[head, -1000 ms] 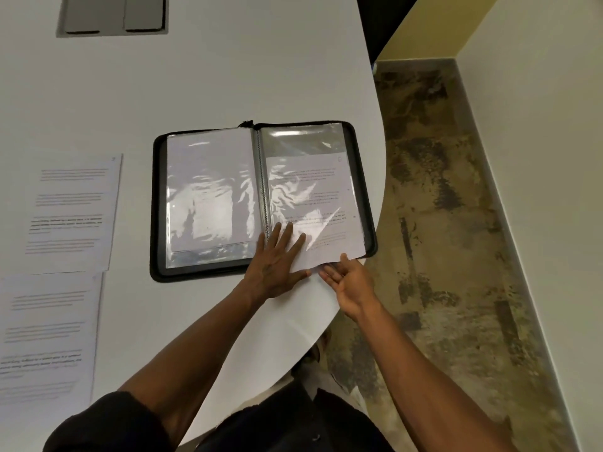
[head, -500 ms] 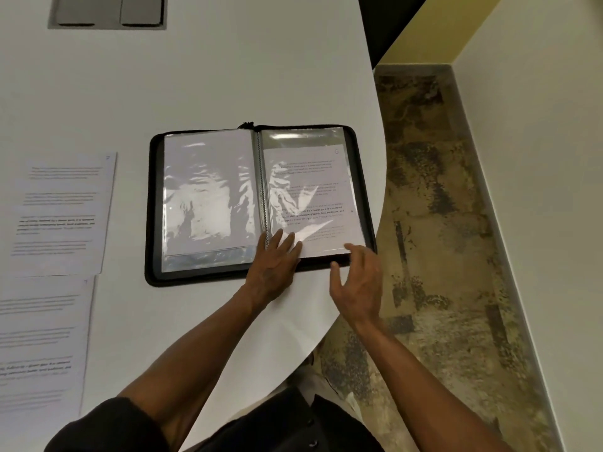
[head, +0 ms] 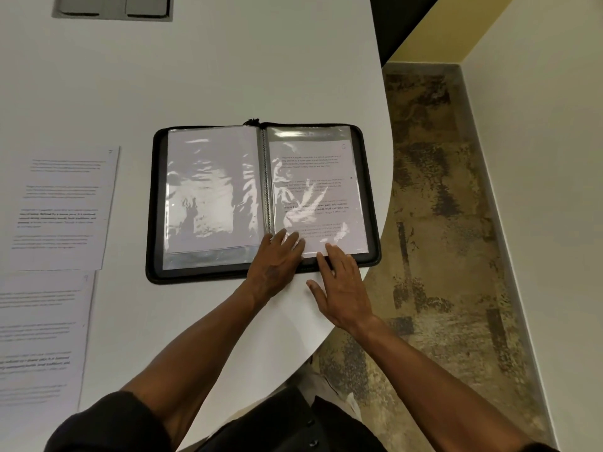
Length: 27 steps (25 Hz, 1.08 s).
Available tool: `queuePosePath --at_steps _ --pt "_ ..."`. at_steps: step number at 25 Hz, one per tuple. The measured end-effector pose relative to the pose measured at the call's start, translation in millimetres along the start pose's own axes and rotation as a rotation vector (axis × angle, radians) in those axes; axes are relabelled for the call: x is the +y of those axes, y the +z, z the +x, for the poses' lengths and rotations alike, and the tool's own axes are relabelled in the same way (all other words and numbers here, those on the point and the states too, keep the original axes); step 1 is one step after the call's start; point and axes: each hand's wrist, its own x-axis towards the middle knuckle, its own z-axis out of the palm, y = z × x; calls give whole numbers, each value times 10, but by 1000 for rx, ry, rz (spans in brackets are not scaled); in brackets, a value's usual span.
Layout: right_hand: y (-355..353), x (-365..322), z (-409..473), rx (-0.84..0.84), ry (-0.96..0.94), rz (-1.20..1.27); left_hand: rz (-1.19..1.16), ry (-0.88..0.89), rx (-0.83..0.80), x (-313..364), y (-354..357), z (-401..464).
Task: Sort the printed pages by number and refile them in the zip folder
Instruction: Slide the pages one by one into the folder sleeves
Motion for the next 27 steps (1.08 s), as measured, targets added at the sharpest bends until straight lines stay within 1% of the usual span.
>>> queuePosePath --at_steps 1,2,6,9,13,16,22,23,24,25,26,27 --pt "29 -20 -41 62 -21 25 -3 8 4 -1 -8 19" --pt "57 -37 -82 83 -36 39 -6 14 12 -1 -17 34" --pt "93 -29 -45 -70 -25 7 -28 24 66 0 -26 44" --pt "61 45 116 -129 -7 -42 -46 9 83 11 -17 38" --pt "27 95 326 -149 15 -56 -52 33 106 42 -8 -15" --pt "32 89 452 -146 20 -30 -52 33 91 50 -4 -32" --pt "60 77 416 -158 4 -21 25 97 94 16 12 -68" --pt "43 71 415 -138 3 11 -7 79 92 17 -2 -70" --pt "23 68 393 -82 3 80 -61 42 97 20 -8 -74" --pt "-23 59 348 19 5 172 -132 -11 117 22 -2 -83" --pt "-86 59 294 164 21 268 -206 -76 148 21 11 -94" --pt "-140 82 254 309 74 345 -266 -141 173 9 27 -96"
